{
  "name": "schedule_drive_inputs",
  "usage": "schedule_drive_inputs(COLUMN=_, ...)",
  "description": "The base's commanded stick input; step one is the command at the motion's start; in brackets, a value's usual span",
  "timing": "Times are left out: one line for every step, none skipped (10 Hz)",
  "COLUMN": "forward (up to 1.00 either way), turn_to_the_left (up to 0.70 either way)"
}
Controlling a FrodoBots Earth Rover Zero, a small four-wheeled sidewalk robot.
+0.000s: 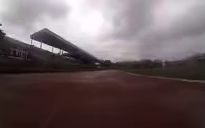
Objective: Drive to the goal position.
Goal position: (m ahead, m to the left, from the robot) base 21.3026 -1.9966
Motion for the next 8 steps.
schedule_drive_inputs(forward=0.5, turn_to_the_left=0.0)
schedule_drive_inputs(forward=0.5, turn_to_the_left=0.0)
schedule_drive_inputs(forward=0.5, turn_to_the_left=0.0)
schedule_drive_inputs(forward=0.5, turn_to_the_left=0.0)
schedule_drive_inputs(forward=0.5, turn_to_the_left=0.0)
schedule_drive_inputs(forward=0.5, turn_to_the_left=0.0)
schedule_drive_inputs(forward=0.5, turn_to_the_left=0.0)
schedule_drive_inputs(forward=0.5, turn_to_the_left=0.0)
